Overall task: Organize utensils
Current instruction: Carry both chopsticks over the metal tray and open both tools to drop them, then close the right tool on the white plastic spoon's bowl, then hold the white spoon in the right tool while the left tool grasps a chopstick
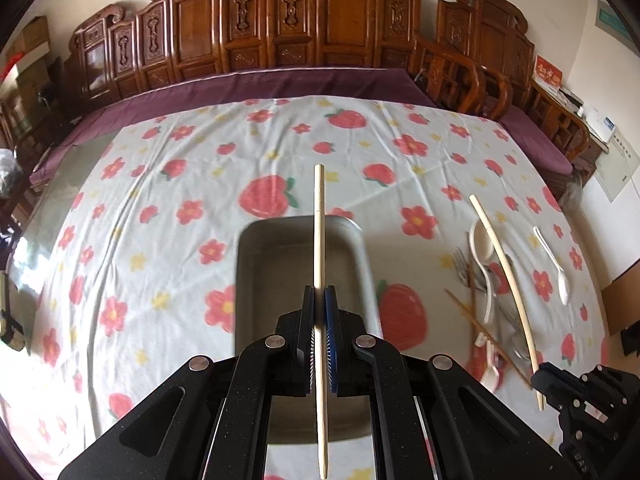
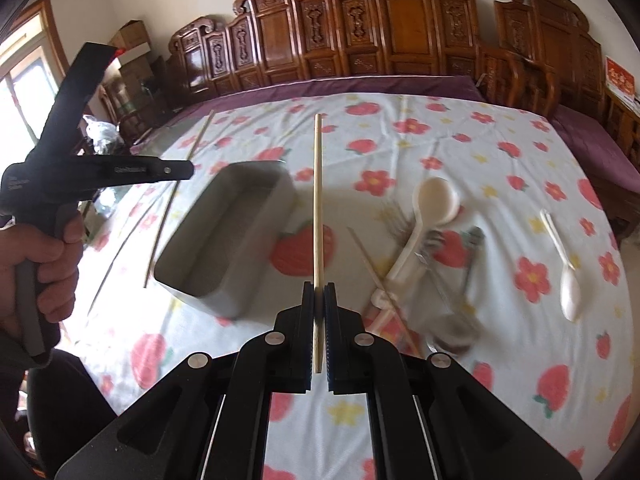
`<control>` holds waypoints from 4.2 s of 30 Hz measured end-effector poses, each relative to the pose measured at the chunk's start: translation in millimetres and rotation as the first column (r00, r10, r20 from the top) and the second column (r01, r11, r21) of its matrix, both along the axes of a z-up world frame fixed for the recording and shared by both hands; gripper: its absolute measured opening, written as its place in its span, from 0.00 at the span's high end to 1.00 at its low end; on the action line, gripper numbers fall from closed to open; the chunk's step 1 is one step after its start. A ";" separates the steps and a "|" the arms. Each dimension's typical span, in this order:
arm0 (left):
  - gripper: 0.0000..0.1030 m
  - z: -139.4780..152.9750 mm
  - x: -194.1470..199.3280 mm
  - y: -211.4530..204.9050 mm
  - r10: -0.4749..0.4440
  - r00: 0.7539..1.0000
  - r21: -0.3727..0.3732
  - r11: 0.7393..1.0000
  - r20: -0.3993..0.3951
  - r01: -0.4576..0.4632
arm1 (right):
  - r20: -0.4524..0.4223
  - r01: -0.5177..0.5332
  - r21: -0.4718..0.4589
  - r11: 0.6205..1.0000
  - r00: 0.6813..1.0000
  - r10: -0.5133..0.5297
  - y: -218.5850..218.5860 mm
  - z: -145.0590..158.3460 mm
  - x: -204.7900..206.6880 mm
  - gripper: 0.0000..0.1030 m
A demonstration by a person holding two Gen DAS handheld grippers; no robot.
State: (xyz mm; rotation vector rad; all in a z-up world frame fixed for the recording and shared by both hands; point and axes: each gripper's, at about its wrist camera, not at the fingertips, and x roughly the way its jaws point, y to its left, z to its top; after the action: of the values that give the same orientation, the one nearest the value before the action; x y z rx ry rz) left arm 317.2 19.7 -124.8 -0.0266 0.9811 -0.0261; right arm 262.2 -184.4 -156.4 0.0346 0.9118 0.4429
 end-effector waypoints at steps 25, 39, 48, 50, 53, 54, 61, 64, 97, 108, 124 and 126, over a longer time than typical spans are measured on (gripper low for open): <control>0.96 -53.7 32.4 28.7 -0.002 0.999 -0.056 0.998 -0.045 0.000 | -0.021 -0.032 0.033 0.999 0.999 0.033 58.6 -2.6 17.8 0.94; 0.72 -40.4 -7.2 49.2 -0.003 1.000 -0.033 0.999 0.017 0.003 | -0.040 -0.043 0.051 0.998 0.998 0.045 83.6 -14.3 28.5 0.94; 0.72 -26.2 -42.0 79.4 0.036 0.995 -0.007 0.999 0.095 -0.035 | -0.070 -0.057 0.075 0.996 0.996 0.062 119.3 -28.7 42.9 0.94; 0.71 -23.7 -45.6 82.4 0.037 0.993 0.002 0.999 0.113 -0.037 | -0.078 -0.059 0.072 0.996 0.995 0.065 124.6 -33.0 45.5 0.94; 0.71 -21.3 -48.9 86.7 0.034 0.990 -0.016 0.999 0.134 -0.033 | -0.087 -0.066 0.068 0.996 0.994 0.071 132.1 -38.9 48.3 0.94; 0.71 -20.9 -49.3 88.5 0.035 0.990 -0.029 0.999 0.137 -0.031 | -0.087 -0.073 0.072 0.995 0.993 0.079 134.1 -40.4 47.7 0.94; 0.71 -17.7 -53.1 89.4 0.015 0.988 -0.052 0.999 0.155 -0.007 | -0.079 -0.122 0.073 0.990 0.989 0.127 135.7 -42.2 44.6 0.92; 0.68 -14.3 -56.2 85.1 0.002 0.986 -0.060 0.998 0.166 0.008 | -0.038 -0.135 0.049 0.990 0.990 0.137 123.4 -33.0 36.6 0.92; 0.19 -25.9 -102.0 -40.5 -0.218 0.948 -0.029 0.972 0.233 0.231 | -0.002 0.255 -0.373 0.892 0.961 -0.275 -183.5 -65.5 87.1 0.62; 0.19 -49.6 -109.5 -92.1 -0.301 0.940 -0.001 0.952 0.162 0.306 | -0.057 0.308 -0.439 0.844 0.928 -0.368 -191.4 -95.2 130.7 0.62; 0.19 -59.3 -115.0 -146.3 -0.353 0.932 0.014 0.936 0.086 0.353 | -0.141 0.353 -0.279 0.893 0.905 -0.402 -231.4 -84.2 84.6 0.71; 0.19 -61.4 -110.7 -151.0 -0.347 0.935 0.017 0.938 0.078 0.347 | -0.146 0.345 -0.249 0.905 0.910 -0.387 -230.5 -80.4 73.6 0.71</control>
State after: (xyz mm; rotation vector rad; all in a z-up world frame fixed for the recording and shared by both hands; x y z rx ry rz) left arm 206.5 -131.3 -186.3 0.1506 0.8959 -0.3486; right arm 335.8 -414.8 -236.8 0.0488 1.1137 -0.0171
